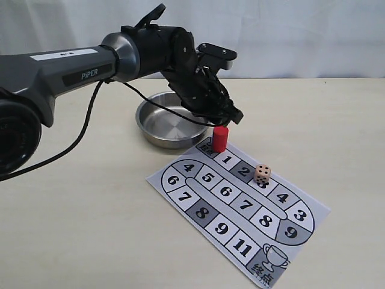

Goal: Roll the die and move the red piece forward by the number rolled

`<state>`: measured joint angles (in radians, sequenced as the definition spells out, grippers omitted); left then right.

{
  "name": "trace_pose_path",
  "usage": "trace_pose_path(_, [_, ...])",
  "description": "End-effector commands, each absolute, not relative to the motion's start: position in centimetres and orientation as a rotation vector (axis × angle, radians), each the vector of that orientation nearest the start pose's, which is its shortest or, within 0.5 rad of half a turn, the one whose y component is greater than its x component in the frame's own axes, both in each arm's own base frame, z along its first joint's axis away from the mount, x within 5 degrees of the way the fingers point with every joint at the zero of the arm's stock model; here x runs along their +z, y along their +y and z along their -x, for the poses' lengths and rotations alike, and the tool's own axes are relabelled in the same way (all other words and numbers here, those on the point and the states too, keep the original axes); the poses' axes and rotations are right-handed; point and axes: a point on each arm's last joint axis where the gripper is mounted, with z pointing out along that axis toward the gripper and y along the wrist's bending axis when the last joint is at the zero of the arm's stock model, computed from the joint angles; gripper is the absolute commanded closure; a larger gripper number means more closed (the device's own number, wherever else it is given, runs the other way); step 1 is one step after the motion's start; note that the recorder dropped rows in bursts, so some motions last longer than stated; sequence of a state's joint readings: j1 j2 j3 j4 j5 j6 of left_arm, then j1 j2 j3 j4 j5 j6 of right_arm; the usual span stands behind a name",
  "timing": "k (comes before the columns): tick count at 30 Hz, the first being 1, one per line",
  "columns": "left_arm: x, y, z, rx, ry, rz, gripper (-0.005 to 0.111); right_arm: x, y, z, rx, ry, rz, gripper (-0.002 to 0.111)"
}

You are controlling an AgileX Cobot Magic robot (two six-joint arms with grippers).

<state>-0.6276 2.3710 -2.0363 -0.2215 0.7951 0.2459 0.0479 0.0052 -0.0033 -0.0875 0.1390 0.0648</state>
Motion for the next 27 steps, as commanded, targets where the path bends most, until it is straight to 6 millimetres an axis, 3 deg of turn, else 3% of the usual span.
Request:
trace_pose_path(1, [18.0,-32.5,-41.7,-0.428,2.403,-0.937,0.042,20.1,0.1,-5.6,0.009,1.618,0.044,0.104])
trace_pose_path(13, [14.8,-33.0,-42.3,-0.453,2.417,-0.895,0.042,20.1,0.1,-5.6,0.009,1.618,0.044,0.104])
trace_pose_path(27, [13.7,-34.0,-41.6,-0.443,2.408,-0.96,0.042,20.1,0.1,-5.6,0.009,1.618,0.044,0.104])
